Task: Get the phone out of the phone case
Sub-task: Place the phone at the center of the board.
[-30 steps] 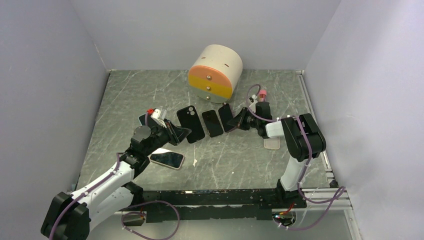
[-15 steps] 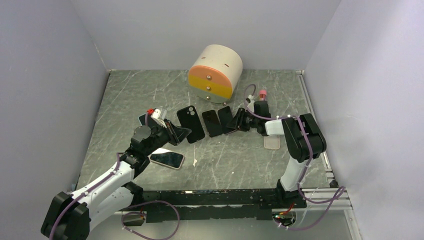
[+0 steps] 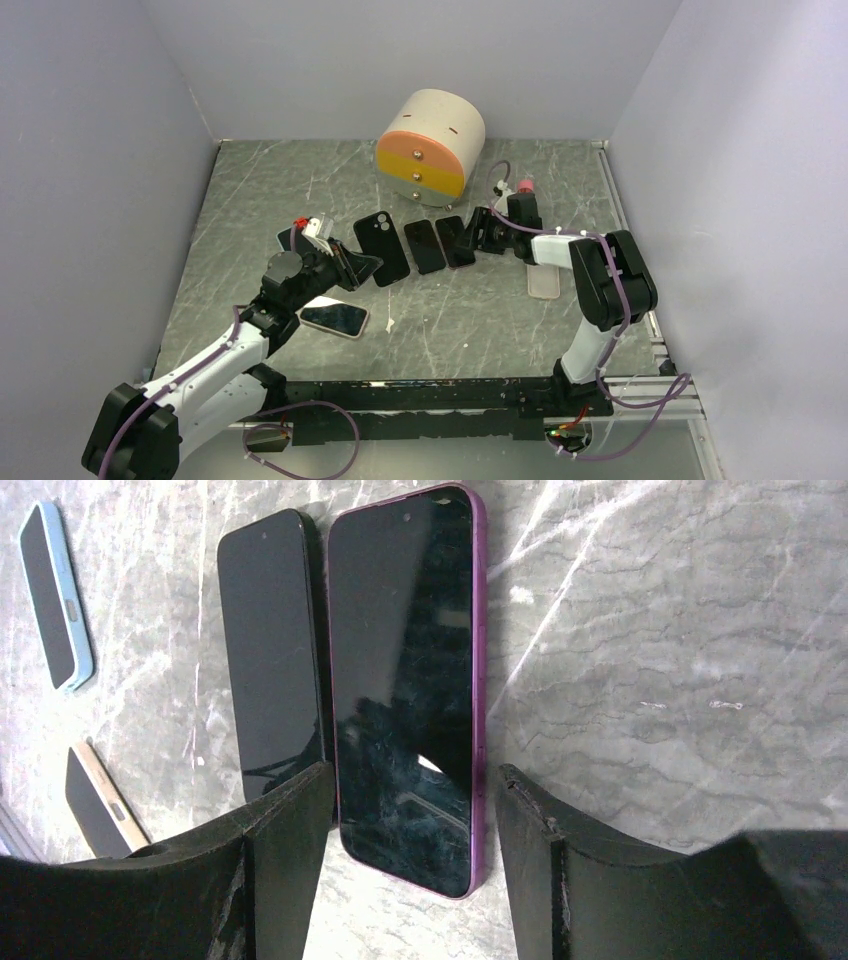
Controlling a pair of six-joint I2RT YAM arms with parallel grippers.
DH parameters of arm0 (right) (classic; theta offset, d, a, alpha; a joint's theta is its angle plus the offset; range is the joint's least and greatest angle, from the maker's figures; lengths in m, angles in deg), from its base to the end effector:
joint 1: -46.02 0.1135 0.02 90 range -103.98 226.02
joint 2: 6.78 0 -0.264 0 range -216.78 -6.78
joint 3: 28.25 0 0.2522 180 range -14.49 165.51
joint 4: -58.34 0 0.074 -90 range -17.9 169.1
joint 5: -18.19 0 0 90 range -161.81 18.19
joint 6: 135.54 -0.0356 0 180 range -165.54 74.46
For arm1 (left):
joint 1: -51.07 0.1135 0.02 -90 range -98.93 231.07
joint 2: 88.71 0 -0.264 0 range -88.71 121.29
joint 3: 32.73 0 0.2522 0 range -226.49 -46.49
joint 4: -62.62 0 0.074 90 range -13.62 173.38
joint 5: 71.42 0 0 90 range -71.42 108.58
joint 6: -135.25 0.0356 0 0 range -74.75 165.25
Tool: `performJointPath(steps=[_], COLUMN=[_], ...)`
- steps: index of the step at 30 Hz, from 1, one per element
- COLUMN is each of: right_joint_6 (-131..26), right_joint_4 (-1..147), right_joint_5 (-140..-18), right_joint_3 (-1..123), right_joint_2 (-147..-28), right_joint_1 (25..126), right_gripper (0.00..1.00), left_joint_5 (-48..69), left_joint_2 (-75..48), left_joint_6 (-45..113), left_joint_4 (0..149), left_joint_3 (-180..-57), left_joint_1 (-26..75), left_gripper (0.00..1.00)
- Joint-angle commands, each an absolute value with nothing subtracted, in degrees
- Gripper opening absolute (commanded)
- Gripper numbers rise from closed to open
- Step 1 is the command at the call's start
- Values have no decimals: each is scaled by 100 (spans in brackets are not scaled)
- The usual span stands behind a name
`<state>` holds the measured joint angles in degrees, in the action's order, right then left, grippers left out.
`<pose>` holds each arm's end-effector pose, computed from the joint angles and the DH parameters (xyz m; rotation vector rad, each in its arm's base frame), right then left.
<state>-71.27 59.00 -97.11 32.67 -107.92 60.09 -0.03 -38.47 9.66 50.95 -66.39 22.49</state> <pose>0.3298 0.0984 0.1402 -0.0011 2.3522 0.8578 0.1704 -0.1058 0.2353 0.1563 1.7696 -1.1003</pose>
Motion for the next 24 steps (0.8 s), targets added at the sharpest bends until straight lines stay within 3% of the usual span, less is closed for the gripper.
performJointPath(steps=[1, 13, 24], right_joint_6=[-6916, -7522, -7386], right_joint_4=[6049, 5701, 5749], right_joint_5=[-9478, -9268, -8578], right_joint_3=[3438, 3254, 3092], right_joint_2=[-10750, -10543, -10046], right_joint_1=[6158, 6929, 6945], right_gripper=[63, 63, 65], left_joint_5=[-41, -116, -132], left_joint_2=[-3850, -3848, -3724], left_joint_6=[1031, 990, 901], left_joint_4=[4825, 4798, 4746], left_joint_3=[-6662, -6662, -6696], left_joint_1=[2269, 2268, 2273], left_gripper=[3, 3, 3])
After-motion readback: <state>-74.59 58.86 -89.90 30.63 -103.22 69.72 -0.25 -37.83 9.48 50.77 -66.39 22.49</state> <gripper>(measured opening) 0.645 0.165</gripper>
